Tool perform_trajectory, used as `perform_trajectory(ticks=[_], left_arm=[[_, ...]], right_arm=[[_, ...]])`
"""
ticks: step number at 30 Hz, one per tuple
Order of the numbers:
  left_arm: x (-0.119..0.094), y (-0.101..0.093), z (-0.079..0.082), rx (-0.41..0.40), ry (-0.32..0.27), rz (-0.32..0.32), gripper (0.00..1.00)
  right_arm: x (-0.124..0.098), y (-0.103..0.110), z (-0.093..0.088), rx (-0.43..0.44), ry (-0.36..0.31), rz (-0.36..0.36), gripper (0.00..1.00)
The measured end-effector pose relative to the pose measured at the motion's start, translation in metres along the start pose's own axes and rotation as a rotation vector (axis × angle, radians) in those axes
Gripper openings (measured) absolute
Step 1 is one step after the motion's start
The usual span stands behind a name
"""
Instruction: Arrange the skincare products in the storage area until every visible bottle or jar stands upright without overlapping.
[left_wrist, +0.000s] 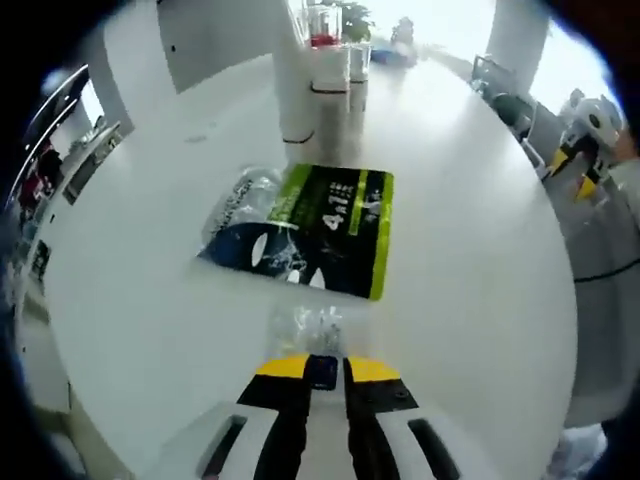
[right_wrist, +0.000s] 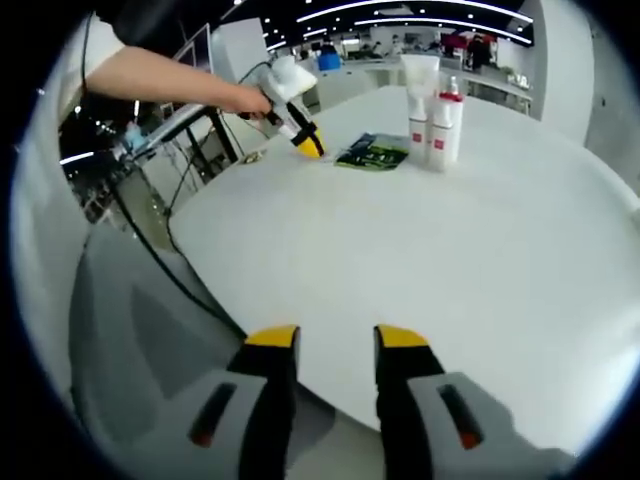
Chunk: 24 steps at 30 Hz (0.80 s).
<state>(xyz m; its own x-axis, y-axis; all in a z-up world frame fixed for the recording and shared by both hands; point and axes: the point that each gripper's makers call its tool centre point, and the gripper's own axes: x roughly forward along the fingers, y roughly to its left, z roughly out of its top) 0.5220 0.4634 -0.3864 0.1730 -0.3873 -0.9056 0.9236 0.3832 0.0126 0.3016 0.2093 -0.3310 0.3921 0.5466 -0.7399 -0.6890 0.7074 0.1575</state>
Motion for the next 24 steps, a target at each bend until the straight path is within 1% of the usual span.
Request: perform_trajectory(ticks=[1,3,5,8,10,12,13,14,18,19,21,22,23,24], left_arm=[[0.0,0.0,0.0,0.016,0.008,0.0,0.13],[0.001,0.0,0.0,0.083,0.022,-0.003,0.13],[0.002,-0.001,0.001,0.125,0.036,-0.004,0.13],[0.001,0.002,0.002,0.103,0.042,0.003,0.16],[0.0,0.007,0.002,0.086,0.041,0.035,0.21],[-0.002,0.007,0.0,0.086,0.051,0.038,0.25],[-0.003,0.006,-0.001,0.079,0.052,0.036,0.25],[-0.006,0.005,0.001,0.069,0.041,0.036,0.25],[-0.023,0.013,0.002,0.044,0.013,0.091,0.32],[-0.031,0.018,0.0,0.016,-0.005,0.12,0.34],[-0.041,0.023,-0.006,-0.02,-0.044,0.146,0.37],[-0.05,0.027,-0.019,-0.072,-0.054,0.158,0.38],[-0.055,0.029,-0.032,-0.103,-0.04,0.165,0.39],[-0.061,0.032,-0.049,-0.126,-0.017,0.175,0.4]], right_arm=[[0.0,0.0,0.0,0.001,0.0,0.0,0.31],[0.0,0.0,0.0,0.002,0.001,0.002,0.31],[0.0,0.0,0.0,0.001,0.0,0.002,0.31],[0.0,0.0,0.0,0.0,-0.001,0.002,0.31],[-0.001,0.0,0.001,-0.001,-0.004,0.001,0.31],[-0.002,-0.001,0.003,-0.002,-0.013,-0.004,0.31],[-0.003,-0.001,0.004,0.006,-0.024,0.001,0.31],[-0.003,-0.001,0.003,0.017,-0.02,0.005,0.31],[-0.002,-0.002,0.003,0.023,-0.016,0.004,0.31],[-0.002,-0.001,0.002,0.018,-0.014,0.006,0.31],[-0.002,0.0,0.002,0.011,-0.011,0.007,0.31],[-0.002,0.001,0.002,0.01,-0.012,0.009,0.31],[-0.002,0.001,0.002,0.008,-0.012,0.009,0.31],[-0.002,0.001,0.002,0.008,-0.012,0.01,0.31]])
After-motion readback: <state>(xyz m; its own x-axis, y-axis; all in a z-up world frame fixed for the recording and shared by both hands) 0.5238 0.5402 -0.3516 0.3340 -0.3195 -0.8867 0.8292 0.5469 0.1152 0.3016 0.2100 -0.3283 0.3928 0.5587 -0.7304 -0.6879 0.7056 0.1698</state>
